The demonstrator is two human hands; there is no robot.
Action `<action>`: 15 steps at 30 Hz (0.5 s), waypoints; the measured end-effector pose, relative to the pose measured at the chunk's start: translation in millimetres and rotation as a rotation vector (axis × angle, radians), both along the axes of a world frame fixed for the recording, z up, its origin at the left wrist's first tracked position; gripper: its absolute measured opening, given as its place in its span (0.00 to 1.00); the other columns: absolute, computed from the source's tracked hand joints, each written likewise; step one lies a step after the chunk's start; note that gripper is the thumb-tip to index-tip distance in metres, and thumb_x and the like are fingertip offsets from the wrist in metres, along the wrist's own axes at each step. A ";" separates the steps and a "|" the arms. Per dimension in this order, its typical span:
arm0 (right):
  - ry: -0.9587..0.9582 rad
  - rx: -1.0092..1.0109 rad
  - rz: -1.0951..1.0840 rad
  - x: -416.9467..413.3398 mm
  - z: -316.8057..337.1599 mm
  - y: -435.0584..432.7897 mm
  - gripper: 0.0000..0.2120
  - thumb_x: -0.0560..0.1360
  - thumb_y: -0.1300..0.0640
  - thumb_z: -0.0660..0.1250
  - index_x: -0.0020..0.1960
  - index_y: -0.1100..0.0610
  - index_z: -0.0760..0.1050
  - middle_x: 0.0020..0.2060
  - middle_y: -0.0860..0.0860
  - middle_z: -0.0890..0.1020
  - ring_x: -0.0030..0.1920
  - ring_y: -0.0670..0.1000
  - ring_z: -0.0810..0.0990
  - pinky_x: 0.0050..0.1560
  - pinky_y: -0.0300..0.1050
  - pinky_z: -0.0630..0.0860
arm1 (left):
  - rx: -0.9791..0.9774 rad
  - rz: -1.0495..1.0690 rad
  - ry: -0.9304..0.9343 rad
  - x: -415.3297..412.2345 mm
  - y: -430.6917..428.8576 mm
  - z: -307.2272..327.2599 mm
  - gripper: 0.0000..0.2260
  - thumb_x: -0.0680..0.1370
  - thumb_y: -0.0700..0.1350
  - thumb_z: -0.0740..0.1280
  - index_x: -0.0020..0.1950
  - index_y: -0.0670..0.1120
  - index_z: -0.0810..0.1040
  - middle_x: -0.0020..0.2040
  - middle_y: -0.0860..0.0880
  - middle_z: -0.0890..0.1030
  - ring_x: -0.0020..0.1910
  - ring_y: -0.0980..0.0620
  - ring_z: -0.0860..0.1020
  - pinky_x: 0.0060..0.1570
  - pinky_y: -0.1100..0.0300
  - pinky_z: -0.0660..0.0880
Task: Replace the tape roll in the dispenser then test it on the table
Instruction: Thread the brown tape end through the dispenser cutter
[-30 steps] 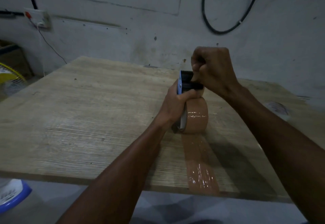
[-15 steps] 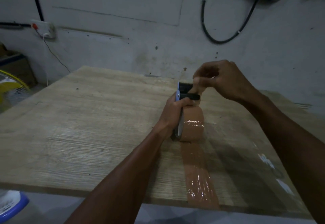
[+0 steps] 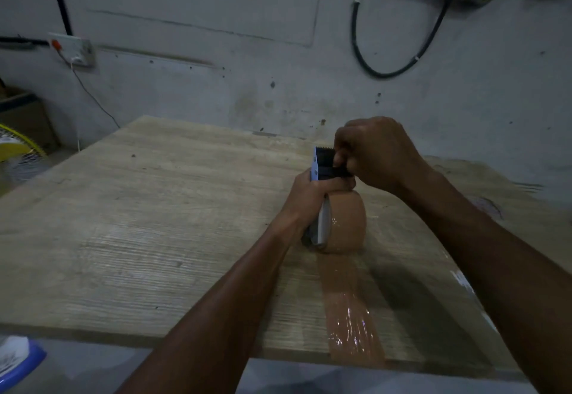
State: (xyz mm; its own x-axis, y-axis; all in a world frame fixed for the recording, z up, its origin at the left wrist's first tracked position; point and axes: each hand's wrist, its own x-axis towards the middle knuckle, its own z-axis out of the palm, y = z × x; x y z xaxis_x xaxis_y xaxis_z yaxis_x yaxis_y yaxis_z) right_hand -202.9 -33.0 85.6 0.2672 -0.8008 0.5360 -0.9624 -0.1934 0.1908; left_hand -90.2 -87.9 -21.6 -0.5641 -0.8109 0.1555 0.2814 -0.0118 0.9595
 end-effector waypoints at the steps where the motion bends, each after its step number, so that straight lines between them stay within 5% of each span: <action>1: -0.001 -0.007 -0.002 0.3 -1.0 -1.0 0.02 0.65 0.64 0.72 0.37 0.59 0.82 0.33 0.53 0.83 0.31 0.54 0.79 0.36 0.51 0.80 | -0.008 0.006 -0.008 0.5 1.4 0.5 0.13 0.69 0.45 0.75 0.52 0.46 0.79 0.43 0.46 0.83 0.39 0.47 0.81 0.43 0.53 0.79; 6: 0.015 -0.049 0.029 3.2 -3.2 -2.0 0.03 0.64 0.65 0.71 0.34 0.59 0.81 0.29 0.53 0.82 0.26 0.52 0.76 0.32 0.48 0.79 | -0.057 0.006 -0.043 3.5 4.3 1.9 0.11 0.74 0.42 0.73 0.55 0.45 0.77 0.46 0.45 0.82 0.41 0.48 0.81 0.41 0.58 0.78; 15: 0.034 -0.058 0.077 12.1 -2.4 1.3 0.03 0.63 0.66 0.69 0.32 0.61 0.78 0.26 0.54 0.79 0.25 0.49 0.69 0.29 0.43 0.73 | -0.112 0.050 -0.098 3.7 10.8 3.0 0.19 0.66 0.53 0.73 0.54 0.49 0.77 0.49 0.43 0.83 0.45 0.44 0.82 0.50 0.47 0.79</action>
State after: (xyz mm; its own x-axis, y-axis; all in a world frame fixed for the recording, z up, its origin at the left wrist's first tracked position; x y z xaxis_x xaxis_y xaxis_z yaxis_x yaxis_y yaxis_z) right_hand -190.8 -31.7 83.1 0.3455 -0.7449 0.5708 -0.9379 -0.2543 0.2359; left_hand -86.5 -77.1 -18.6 -0.5403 -0.8190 0.1929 0.1839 0.1088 0.9769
